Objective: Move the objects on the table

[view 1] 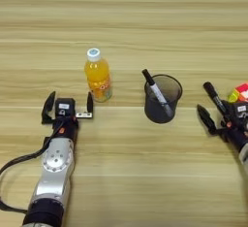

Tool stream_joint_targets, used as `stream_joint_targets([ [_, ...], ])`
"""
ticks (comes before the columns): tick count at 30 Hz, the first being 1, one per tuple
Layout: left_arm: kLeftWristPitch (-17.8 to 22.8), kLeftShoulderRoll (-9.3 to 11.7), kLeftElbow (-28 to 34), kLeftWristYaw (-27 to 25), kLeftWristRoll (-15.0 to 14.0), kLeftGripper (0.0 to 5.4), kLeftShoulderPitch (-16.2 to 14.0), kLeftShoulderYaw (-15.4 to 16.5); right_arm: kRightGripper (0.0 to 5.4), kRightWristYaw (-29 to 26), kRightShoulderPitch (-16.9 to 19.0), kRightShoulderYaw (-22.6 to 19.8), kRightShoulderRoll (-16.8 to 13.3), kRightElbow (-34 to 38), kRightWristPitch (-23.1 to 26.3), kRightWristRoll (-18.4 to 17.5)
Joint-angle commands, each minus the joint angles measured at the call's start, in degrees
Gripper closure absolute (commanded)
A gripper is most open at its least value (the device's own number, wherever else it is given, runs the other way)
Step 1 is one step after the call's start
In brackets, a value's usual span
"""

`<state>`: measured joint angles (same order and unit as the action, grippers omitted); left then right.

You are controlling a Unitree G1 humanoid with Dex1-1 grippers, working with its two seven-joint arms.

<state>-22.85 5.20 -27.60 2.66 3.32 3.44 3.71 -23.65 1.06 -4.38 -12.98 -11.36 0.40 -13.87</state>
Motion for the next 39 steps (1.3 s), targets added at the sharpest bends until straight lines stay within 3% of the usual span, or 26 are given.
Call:
stream_joint_targets([
  [1,0.25,-0.32,0.64,0.12,0.13,0.0,-0.14,-0.3,1.58,0.11,1.67,0.73,0.51,-1.53,2.67,0.51],
  [27,0.25,-0.21,0.8,0.05,0.15,0.0,-0.18,-0.27,4.57,-0.42,2.6,6.4,4.36,0.69,4.35,1.72],
  [32,0.28,-0.24,0.65,0.05,0.13,0.0,-0.03,-0.29,4.59,-0.53,2.43,6.35,4.15,0.45,3.9,1.77],
  [33,0.29,-0.24,0.63,0.04,0.11,0.0,0.0,-0.27,4.23,-0.49,2.45,6.39,4.11,0.62,3.8,1.85],
  [39,0.24,-0.19,0.28,-0.05,0.03,0.0,0.26,-0.23,3.49,-0.27,2.6,5.67,4.17,2.53,1.71,1.77],
])
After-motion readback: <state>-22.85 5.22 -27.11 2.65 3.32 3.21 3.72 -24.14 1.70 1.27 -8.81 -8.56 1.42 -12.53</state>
